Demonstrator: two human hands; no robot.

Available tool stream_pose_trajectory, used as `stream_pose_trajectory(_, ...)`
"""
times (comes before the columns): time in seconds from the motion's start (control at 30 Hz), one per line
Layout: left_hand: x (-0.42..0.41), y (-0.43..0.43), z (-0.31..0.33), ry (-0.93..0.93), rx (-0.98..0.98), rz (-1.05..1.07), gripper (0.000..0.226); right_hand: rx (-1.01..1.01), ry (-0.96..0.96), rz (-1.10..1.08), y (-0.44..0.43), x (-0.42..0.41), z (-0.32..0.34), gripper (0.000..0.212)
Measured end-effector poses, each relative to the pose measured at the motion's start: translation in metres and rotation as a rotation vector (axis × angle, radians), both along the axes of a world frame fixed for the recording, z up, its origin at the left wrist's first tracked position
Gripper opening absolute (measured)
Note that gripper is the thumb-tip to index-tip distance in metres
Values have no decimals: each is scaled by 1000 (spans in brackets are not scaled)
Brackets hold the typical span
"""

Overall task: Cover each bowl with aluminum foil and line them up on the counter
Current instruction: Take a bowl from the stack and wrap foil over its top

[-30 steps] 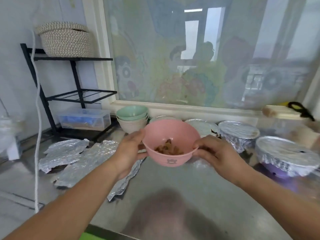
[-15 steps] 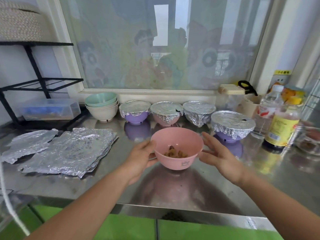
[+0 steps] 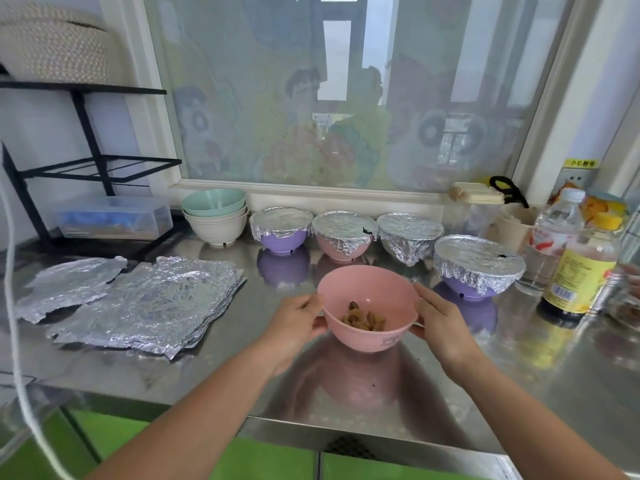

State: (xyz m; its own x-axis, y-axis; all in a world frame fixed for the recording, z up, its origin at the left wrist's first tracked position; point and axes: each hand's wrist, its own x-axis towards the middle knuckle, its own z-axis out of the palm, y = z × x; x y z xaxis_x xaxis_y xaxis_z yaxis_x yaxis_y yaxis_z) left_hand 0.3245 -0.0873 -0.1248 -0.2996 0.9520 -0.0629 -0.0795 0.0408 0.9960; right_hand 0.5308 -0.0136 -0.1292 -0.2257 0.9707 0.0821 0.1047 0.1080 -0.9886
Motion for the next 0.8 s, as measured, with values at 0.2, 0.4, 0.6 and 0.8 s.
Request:
stream_pose_trajectory(0.2,-15,-1,4,32,-6,44,33,183,-261,-72,5,11,9,10)
stream_pose_trajectory(0.4,-92,-17,21,165,24,213,26,485,-487,-108,-9,-11,60,24)
stream_pose_trajectory(0.6,-175,-58,15,337,-46,383,16,571,-520,53,-20,-92,75,24)
stream_pose_trajectory(0.8,-241,-87,9,499,-164,500,19,512,-517,231,-30,-193,57,25)
